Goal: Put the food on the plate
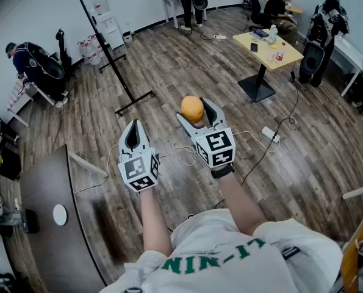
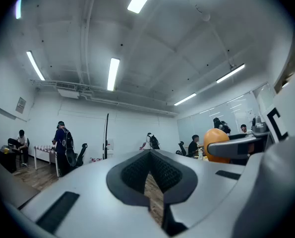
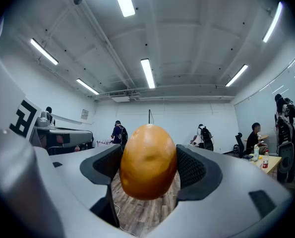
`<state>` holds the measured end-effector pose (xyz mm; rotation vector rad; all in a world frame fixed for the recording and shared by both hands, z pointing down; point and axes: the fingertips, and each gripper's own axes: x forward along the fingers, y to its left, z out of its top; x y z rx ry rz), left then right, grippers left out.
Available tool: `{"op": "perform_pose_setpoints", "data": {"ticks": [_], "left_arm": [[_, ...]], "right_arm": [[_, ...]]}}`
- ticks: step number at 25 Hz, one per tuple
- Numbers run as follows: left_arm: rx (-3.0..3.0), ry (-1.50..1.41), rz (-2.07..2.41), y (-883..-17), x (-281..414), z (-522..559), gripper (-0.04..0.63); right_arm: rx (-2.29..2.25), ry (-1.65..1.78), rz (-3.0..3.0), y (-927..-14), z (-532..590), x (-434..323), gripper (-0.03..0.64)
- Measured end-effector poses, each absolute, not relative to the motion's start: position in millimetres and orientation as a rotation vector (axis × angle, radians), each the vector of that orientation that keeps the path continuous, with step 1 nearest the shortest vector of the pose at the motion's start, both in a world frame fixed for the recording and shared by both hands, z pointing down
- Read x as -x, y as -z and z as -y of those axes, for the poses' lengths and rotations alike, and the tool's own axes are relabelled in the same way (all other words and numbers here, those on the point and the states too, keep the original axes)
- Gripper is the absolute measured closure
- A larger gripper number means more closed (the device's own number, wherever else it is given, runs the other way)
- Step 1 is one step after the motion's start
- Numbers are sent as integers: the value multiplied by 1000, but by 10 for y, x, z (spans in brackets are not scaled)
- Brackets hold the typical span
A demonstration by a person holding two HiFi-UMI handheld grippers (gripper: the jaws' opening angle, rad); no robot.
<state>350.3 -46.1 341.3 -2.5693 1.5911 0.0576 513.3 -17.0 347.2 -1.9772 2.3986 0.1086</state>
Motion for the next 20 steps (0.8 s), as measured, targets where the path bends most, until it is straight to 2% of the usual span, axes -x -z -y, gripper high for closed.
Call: {"op": "perform_pose_setpoints", "data": {"ticks": [20], "left_arm": [[2528, 36, -1802, -3807, -1967, 1070, 581]], "right_arm": [[1639, -40, -2639, -3676, 1005, -3234, 259]]}}
